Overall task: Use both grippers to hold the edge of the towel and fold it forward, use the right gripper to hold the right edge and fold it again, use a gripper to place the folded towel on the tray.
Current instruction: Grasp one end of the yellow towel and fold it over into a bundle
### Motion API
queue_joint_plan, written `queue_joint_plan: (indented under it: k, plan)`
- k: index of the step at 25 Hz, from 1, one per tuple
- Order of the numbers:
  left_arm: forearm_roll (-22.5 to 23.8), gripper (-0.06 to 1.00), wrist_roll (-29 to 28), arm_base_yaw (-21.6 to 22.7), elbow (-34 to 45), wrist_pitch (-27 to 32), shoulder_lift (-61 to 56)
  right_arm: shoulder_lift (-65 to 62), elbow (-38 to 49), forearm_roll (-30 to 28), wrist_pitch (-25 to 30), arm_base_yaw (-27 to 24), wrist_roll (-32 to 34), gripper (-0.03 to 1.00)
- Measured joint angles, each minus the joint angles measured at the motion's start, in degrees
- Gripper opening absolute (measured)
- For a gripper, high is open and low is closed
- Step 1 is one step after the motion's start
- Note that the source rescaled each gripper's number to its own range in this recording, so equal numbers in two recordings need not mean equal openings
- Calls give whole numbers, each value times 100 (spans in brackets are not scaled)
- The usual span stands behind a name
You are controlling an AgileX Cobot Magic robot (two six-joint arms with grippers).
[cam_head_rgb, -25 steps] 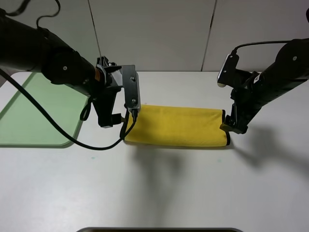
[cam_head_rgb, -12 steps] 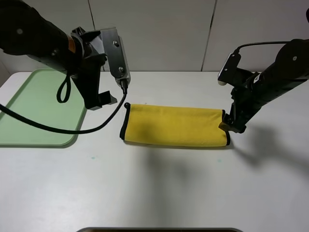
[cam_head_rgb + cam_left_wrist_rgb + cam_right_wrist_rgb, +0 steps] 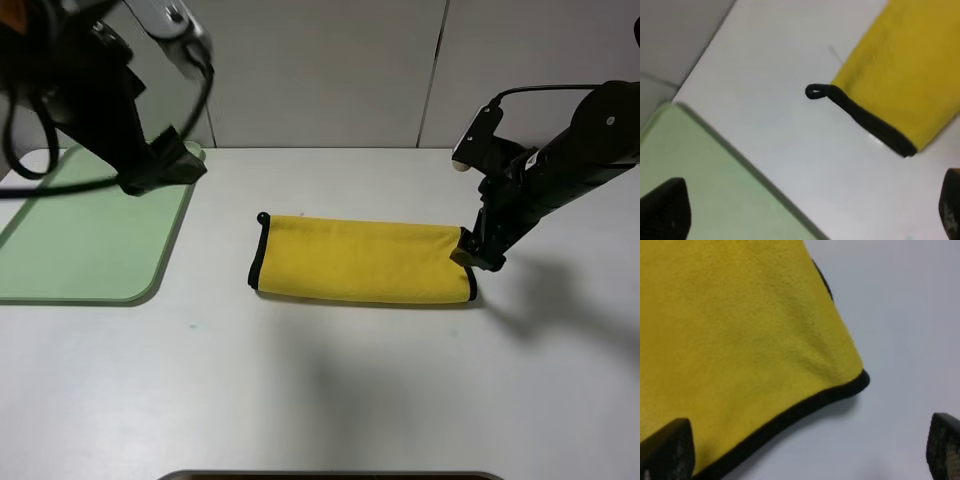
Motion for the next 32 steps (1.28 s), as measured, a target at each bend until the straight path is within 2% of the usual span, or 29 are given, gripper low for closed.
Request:
queue_joint_plan:
  k: [4, 7, 10, 15, 21, 25, 32]
  plan:
    - [0, 100, -1101, 0, 0, 547, -802, 0, 0, -5, -18, 0, 59, 100]
    - [0, 100, -1570, 0, 0, 1057, -1374, 0, 0, -5, -63, 0, 145, 100]
    - [0, 100, -1801, 0, 12, 1562, -1902, 0, 0, -5, -93, 0, 179, 100]
    - [-32, 99, -1894, 0, 343, 1972, -2849, 0, 0, -5, -104, 0, 190, 100]
    - [-428, 99, -1908, 0, 1134, 2219, -3951, 0, 0, -5, -108, 0, 190, 100]
    - [-489, 98, -1915, 0, 1592, 2457, -4582, 0, 0, -5, -108, 0, 213, 100]
    - [-524, 98, -1806, 0, 2472, 2520, -5366, 0, 0, 0, -108, 0, 408, 100]
